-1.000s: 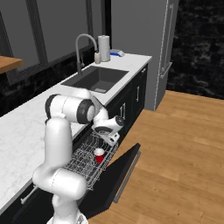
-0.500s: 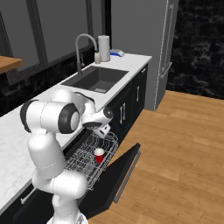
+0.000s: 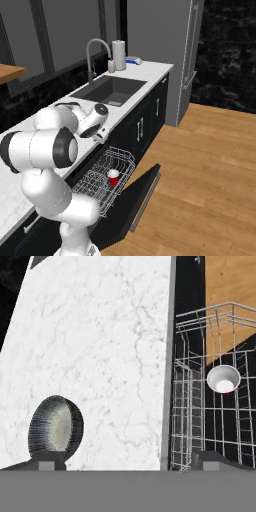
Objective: Pick up the cup and bowl from the counter, place them in the dishwasher, and close the dishwasher door.
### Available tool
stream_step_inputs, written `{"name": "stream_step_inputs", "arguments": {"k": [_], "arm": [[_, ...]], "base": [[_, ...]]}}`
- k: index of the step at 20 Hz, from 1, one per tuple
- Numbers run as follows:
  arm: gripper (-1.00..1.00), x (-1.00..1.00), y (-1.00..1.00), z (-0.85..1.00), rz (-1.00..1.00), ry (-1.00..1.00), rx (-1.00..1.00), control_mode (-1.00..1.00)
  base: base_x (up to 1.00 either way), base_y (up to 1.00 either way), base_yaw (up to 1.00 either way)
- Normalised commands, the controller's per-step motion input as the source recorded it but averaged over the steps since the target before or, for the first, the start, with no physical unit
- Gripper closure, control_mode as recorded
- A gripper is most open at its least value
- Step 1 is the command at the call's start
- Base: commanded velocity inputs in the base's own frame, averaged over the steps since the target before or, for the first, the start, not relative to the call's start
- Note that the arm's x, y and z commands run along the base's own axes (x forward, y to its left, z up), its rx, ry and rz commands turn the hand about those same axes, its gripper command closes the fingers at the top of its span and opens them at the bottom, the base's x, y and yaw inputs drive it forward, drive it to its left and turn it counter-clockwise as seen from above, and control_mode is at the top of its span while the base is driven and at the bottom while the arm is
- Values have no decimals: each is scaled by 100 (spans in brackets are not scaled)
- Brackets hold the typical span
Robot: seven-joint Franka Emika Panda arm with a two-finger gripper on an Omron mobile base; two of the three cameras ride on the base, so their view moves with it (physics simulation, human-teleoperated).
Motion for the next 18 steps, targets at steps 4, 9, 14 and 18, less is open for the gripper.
{"name": "stream_step_inputs", "arguments": {"k": [4,9,14,18], "arm": [[-100,-28,74,8,8,0,-31,-100],[-100,-6,30,3,8,0,-20,-100],[-100,-1,19,0,6,0,0,-100],[-100,4,47,-14,0,5,0,-100]], "base": [[0,0,0],[0,0,0],[0,0,0],[0,0,0]]}}
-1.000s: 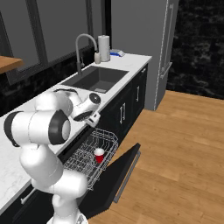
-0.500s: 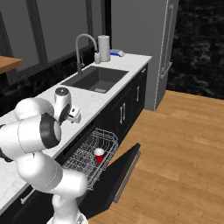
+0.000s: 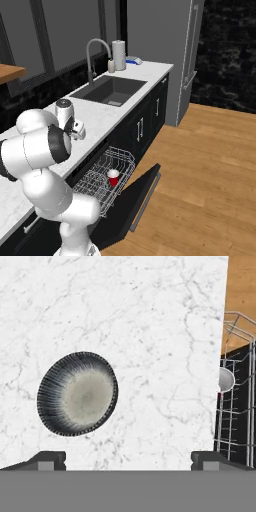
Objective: Pick up the cup and bowl from the counter, place them in the dishwasher, and close the dishwasher door.
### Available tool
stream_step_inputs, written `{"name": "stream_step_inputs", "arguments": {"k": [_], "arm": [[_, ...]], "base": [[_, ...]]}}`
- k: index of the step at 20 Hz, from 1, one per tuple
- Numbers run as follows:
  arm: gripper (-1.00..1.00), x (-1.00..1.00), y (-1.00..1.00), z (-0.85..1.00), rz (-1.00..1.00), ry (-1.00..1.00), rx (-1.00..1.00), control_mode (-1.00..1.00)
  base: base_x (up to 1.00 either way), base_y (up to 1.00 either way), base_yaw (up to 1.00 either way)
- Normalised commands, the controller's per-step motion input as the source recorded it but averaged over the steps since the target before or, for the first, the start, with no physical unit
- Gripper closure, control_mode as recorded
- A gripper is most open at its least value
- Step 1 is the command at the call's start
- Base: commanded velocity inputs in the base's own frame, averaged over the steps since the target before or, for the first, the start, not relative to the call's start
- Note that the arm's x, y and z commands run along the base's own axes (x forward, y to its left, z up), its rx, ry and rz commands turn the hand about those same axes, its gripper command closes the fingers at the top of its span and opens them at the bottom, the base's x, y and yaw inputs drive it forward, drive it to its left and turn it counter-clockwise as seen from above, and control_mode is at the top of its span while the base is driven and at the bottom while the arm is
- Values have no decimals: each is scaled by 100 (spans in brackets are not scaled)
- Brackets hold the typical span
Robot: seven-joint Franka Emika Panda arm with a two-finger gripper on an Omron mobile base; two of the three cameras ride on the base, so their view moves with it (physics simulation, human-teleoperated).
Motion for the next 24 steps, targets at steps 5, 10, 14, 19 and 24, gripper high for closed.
{"name": "stream_step_inputs", "arguments": {"k": [5,10,14,19,24], "arm": [[-100,9,41,-25,0,9,-4,-100],[-100,26,28,-31,0,8,-1,-100],[-100,36,9,-36,0,7,0,-100],[-100,27,4,-35,0,5,0,-100],[100,2,17,-39,0,1,0,-100]], "base": [[0,0,0],[0,0,0],[0,0,0],[0,0,0],[0,0,0]]}}
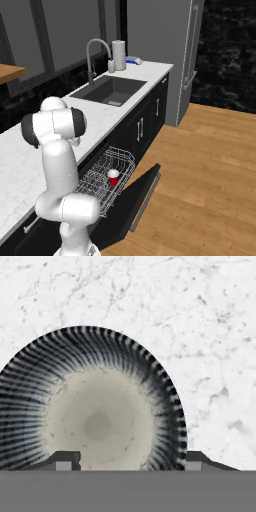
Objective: Pick up the cup and bowl from the counter, place them in the dishwasher, and close the dishwasher door.
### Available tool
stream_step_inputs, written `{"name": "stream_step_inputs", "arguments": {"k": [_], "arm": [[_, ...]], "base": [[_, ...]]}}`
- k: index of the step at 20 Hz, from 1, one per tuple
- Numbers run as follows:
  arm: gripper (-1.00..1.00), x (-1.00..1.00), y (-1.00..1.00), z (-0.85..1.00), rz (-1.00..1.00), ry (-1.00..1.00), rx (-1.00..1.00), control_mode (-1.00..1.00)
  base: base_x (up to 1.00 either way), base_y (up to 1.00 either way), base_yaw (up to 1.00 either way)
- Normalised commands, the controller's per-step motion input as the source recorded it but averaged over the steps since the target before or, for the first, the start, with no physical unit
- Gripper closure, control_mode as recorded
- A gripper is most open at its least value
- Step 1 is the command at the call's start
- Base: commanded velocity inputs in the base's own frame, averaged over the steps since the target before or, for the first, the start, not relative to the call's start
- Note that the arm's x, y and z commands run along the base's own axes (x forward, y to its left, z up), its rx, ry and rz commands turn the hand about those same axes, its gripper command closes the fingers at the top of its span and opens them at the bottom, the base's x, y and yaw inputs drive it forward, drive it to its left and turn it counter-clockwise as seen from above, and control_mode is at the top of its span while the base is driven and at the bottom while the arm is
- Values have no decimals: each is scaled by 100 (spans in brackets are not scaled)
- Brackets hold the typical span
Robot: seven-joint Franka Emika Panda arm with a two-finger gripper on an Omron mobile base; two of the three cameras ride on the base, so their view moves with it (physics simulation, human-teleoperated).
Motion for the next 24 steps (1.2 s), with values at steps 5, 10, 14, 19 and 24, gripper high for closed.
{"name": "stream_step_inputs", "arguments": {"k": [5,10,14,19,24], "arm": [[100,0,9,-26,0,-1,0,-100],[100,-11,-40,-2,-9,-1,0,-100],[100,-14,-96,1,-24,-1,0,-100],[100,-3,-98,6,-23,0,5,-100],[100,0,-100,8,-29,0,4,-100]], "base": [[0,0,0],[0,0,0],[0,0,0],[0,0,0],[0,0,0]]}}
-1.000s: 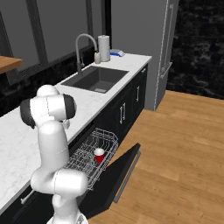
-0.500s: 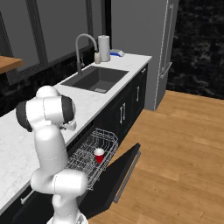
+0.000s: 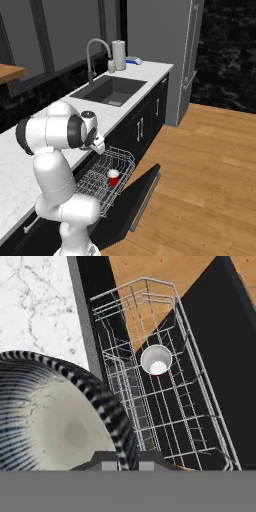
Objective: Pick up the cup and bowl from the counter, place them in the dishwasher, and close the dishwasher door.
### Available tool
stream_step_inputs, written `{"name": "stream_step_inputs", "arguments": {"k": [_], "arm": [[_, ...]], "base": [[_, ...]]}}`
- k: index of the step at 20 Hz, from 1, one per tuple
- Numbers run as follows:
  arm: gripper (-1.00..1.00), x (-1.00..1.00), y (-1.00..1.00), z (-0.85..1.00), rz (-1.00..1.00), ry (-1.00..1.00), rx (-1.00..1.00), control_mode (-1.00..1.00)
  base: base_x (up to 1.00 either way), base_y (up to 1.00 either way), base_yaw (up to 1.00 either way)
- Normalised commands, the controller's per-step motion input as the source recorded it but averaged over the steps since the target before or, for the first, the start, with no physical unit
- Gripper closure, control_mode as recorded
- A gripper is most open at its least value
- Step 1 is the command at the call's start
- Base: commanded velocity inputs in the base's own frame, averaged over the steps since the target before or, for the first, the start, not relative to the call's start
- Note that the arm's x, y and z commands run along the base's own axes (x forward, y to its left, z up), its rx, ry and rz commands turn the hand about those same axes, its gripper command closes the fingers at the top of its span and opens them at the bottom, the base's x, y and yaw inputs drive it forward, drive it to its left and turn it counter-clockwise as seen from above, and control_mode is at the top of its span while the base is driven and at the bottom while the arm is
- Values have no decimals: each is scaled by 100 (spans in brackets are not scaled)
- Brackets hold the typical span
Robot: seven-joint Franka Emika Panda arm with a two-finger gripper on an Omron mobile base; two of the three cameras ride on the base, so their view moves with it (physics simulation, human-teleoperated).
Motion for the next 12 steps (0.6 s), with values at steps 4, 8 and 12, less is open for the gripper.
{"name": "stream_step_inputs", "arguments": {"k": [4,8,12], "arm": [[100,3,-100,8,-25,13,2,-100],[100,9,-100,-6,4,5,9,-100],[100,2,-100,-13,23,0,16,-100]], "base": [[0,0,0],[0,0,0],[0,0,0]]}}
